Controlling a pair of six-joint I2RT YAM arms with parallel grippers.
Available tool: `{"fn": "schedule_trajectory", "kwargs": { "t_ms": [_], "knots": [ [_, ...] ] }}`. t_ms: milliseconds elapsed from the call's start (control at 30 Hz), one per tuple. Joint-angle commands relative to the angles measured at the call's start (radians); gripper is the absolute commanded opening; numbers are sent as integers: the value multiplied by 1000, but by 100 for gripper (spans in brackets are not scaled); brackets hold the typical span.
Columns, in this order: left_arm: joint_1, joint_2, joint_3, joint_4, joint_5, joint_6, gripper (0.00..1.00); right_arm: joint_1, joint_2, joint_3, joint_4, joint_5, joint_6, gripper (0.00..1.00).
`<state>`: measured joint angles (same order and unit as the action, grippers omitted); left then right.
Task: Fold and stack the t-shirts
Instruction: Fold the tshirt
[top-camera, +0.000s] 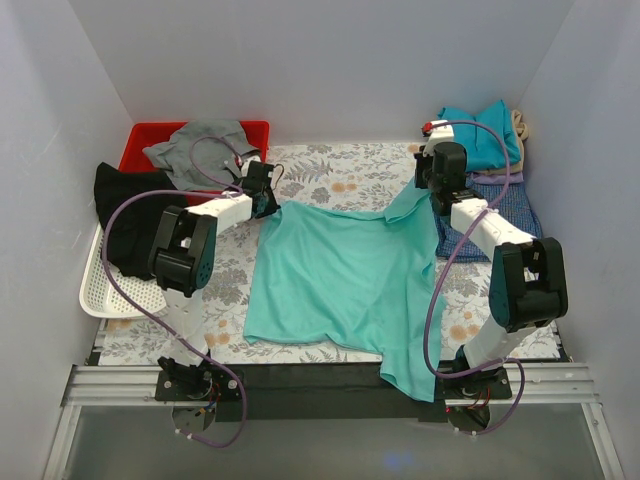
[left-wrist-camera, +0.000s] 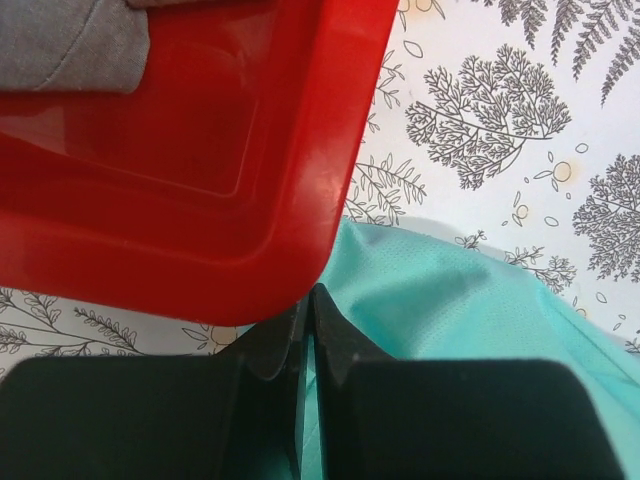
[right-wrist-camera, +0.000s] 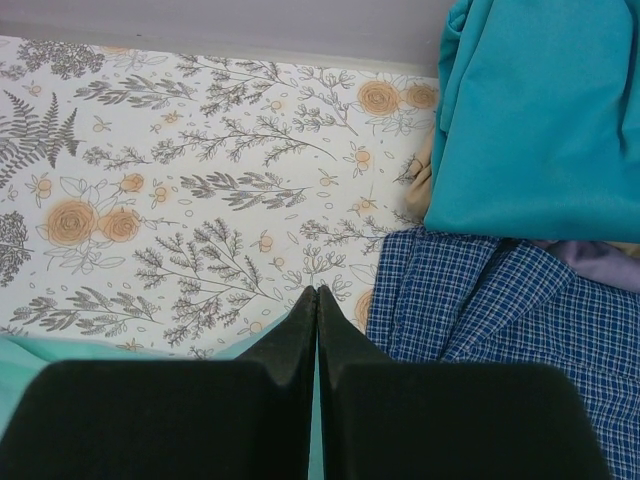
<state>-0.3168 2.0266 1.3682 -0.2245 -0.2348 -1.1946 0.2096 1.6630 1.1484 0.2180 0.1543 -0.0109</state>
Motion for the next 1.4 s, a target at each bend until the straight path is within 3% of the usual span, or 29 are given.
{"fn": "schedule_trajectory", "kwargs": {
  "t_ms": [0, 300, 633, 667, 767, 867, 1067, 1200, 1367],
  "knots": [
    [8, -6, 32, 19, 5, 4, 0, -9, -17, 27, 12, 1, 3, 1],
    [57, 3, 181, -1, 91, 79, 0, -38, -72, -6, -26, 116, -38, 1],
    [82, 87, 264, -27, 167, 131, 0, -49, -85, 11, -29, 76, -37, 1],
    [81, 108, 282, -35, 172, 135, 12, -49, -83, 11, -29, 65, -34, 1],
    [81, 116, 286, -38, 149, 115, 27, -50, -77, 20, -32, 54, -23, 1],
    [81, 95, 317, -21, 152, 122, 37, -50, -72, 28, -35, 38, -23, 1],
    [81, 38, 414, -58, 115, 115, 38, -50, -72, 34, -40, 14, -18, 1],
    [81, 9, 413, -19, 300, 109, 39, -50, -68, 39, -40, 11, -17, 1],
    [81, 115, 480, -78, 477, 92, 39, -50, -65, 42, -40, 4, -11, 1]
  ]
}}
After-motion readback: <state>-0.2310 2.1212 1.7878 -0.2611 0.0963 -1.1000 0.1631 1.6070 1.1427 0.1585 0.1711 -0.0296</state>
